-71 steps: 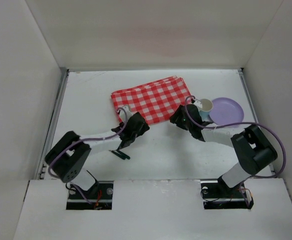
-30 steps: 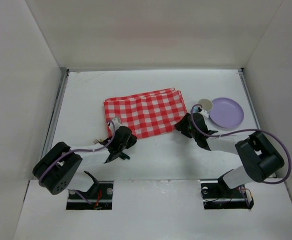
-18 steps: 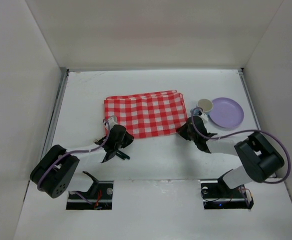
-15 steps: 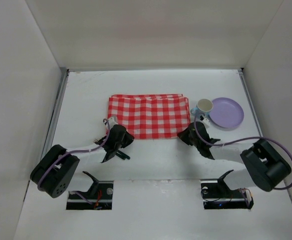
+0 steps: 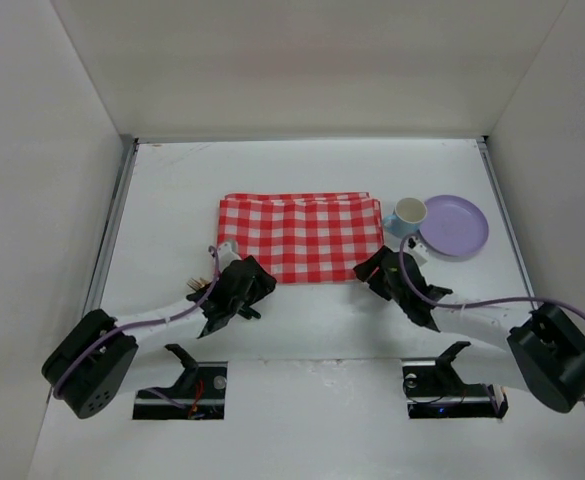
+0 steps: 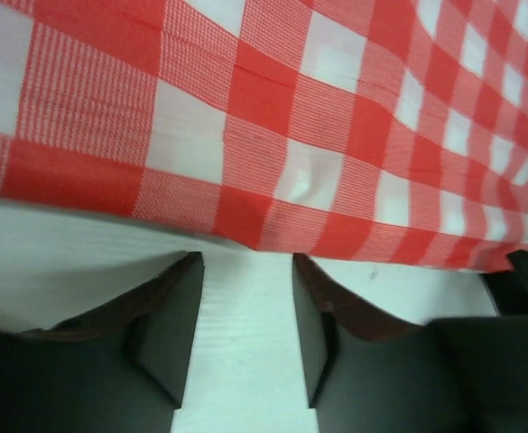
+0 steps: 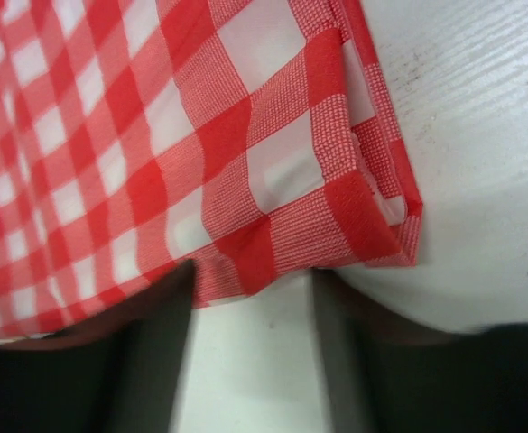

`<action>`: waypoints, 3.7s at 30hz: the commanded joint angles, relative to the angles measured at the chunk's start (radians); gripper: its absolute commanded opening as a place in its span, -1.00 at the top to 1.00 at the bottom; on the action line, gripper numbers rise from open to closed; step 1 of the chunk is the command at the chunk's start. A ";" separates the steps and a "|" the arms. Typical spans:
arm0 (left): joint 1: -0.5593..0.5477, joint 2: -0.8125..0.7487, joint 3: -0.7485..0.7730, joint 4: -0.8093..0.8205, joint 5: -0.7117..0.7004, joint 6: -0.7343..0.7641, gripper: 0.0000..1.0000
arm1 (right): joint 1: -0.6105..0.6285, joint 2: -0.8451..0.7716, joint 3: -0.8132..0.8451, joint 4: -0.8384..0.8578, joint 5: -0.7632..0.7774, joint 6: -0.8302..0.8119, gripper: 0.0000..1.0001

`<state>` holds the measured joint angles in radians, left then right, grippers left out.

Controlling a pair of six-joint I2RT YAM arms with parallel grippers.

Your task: Set the dinner table for one person

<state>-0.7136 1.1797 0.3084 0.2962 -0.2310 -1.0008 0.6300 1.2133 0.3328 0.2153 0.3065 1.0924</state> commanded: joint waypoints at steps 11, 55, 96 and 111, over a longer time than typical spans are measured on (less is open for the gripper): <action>-0.034 -0.360 0.119 -0.141 -0.174 0.258 -0.28 | -0.032 -0.614 0.094 -0.474 0.200 -0.014 0.12; 0.061 -0.179 0.095 0.115 0.016 0.327 0.13 | -0.993 -0.319 0.337 -0.251 0.045 -0.086 0.98; 0.269 -0.351 0.015 -0.123 0.047 0.281 0.08 | -0.069 0.528 0.741 -0.344 -0.228 -0.272 0.88; 0.266 -0.345 -0.002 -0.085 0.041 0.280 0.08 | -0.072 0.493 0.730 -0.344 -0.193 -0.308 -0.03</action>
<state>-0.4419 0.8593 0.3199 0.1864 -0.1982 -0.7197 0.5571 1.7676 1.0420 -0.1436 0.0811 0.8051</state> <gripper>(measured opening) 0.461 0.486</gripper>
